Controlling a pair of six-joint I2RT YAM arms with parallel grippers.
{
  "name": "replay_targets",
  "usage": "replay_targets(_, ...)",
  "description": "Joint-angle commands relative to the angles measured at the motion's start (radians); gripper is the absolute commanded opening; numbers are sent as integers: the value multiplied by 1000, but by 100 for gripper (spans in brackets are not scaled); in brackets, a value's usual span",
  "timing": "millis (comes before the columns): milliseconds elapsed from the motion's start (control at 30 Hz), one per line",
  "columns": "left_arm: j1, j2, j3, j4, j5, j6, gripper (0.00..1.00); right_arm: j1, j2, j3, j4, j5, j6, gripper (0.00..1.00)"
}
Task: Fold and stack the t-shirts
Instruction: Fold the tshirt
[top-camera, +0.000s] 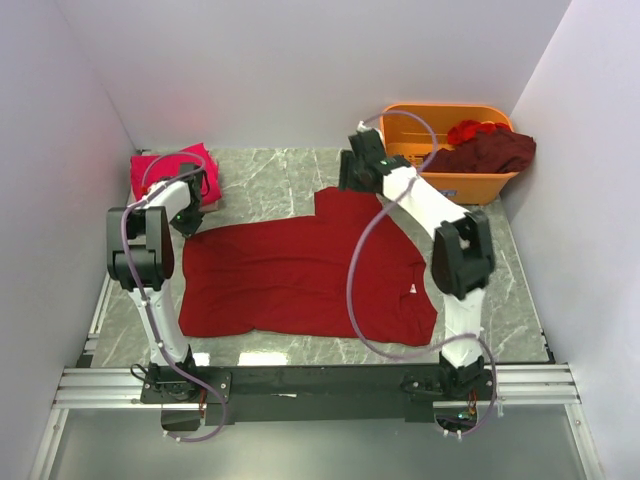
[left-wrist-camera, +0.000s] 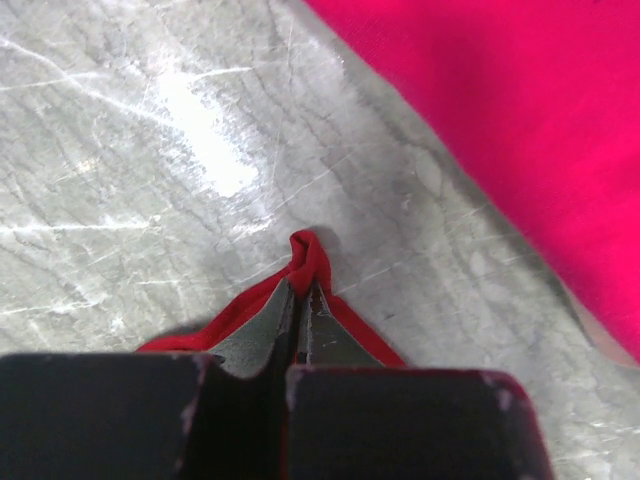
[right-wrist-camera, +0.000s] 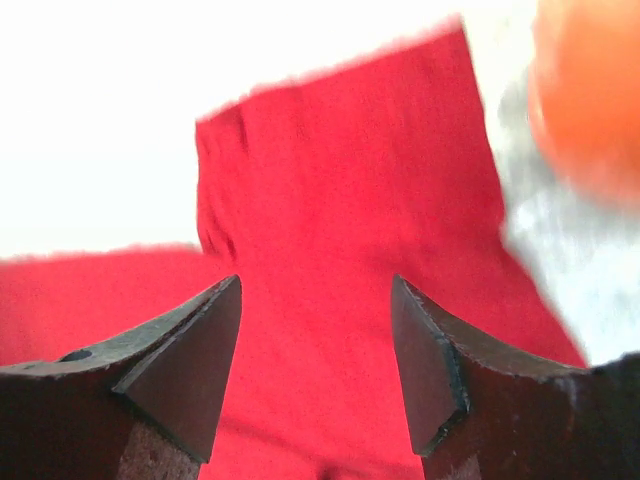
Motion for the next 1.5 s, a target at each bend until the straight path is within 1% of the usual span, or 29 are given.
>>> replay_targets(0,-12,-34,-23,-45,32,15,1,3,143,169,-9,57,-61,68)
replay_targets(33,-13,-43,-20,-48,29,16,1,5,181,261,-18,68,-78,68)
replay_targets(67,-16,-48,-18,-48,20,15,1,3,259,313,-32,83,-86,68)
replay_targets(100,-21,-52,-21,-44,20,19,1,3,299,370,-64,88,-91,68)
replay_targets(133,-21,-60,-23,-36,19,24,1,3,338,477,-76,85,-106,68)
replay_targets(167,-21,-65,-26,-25,22,27,1,3,414,528,-86,79,-120,68)
replay_targets(200,-21,-69,-27,-21,32,33,1,5,448,577,-101,77,-130,68)
replay_targets(233,-21,-75,-27,-16,36,39,1,3,509,664,-110,79,-140,68)
replay_targets(300,-21,-84,-27,-11,40,39,1,3,542,695,-84,106,-160,68)
replay_targets(333,-21,-89,-27,-8,42,49,1,5,553,688,-68,109,-166,71)
replay_targets(367,-47,-92,-30,1,39,49,1,3,557,676,-48,111,-173,73)
replay_targets(400,-50,-94,-30,1,39,50,1,2,564,667,-26,114,-178,74)
replay_targets(467,-50,-100,-27,-4,34,55,1,0,600,701,-34,108,-186,75)
replay_targets(500,-50,-104,-23,-10,31,53,1,0,614,737,-93,111,-183,75)
replay_targets(533,-50,-107,-21,-13,23,52,1,-3,620,755,-100,111,-180,75)
replay_targets(700,-50,-134,-23,-10,8,53,1,-26,619,716,-150,37,-160,75)
replay_targets(833,-50,-129,0,-33,-12,52,1,-31,665,761,-244,-9,-184,74)
replay_targets(900,-50,-123,20,-42,-33,52,1,-27,665,742,-262,-18,-206,65)
replay_targets(1000,-50,-111,46,-57,-50,49,1,-27,640,685,-258,-18,-229,59)
replay_targets(1067,-50,-103,65,-54,-44,65,1,-31,633,677,-261,-18,-233,51)
replay_targets(1100,-50,-98,71,-56,-41,67,1,-31,633,676,-261,-15,-242,38)
replay_targets(1133,-50,-97,74,-59,-40,70,1,-31,634,679,-256,-10,-246,29)
replay_targets(1167,-50,-95,80,-60,-38,72,1,-29,634,682,-247,-3,-249,22)
replay_targets(1200,-50,-97,80,-61,-40,72,1,-29,631,686,-239,14,-253,13)
replay_targets(1233,-50,-98,80,-57,-35,81,1,-31,621,685,-227,22,-261,8)
replay_targets(1300,-50,-107,77,-39,-24,93,1,-31,596,676,-180,40,-285,0)
replay_targets(1367,-50,-112,77,-30,-14,105,1,-27,536,657,-124,54,-298,0)
replay_targets(1433,-50,-123,74,-25,-17,110,1,-27,446,592,-84,63,-292,0)
replay_targets(1467,-50,-127,69,-25,-21,108,1,-29,406,552,-27,65,-287,0)
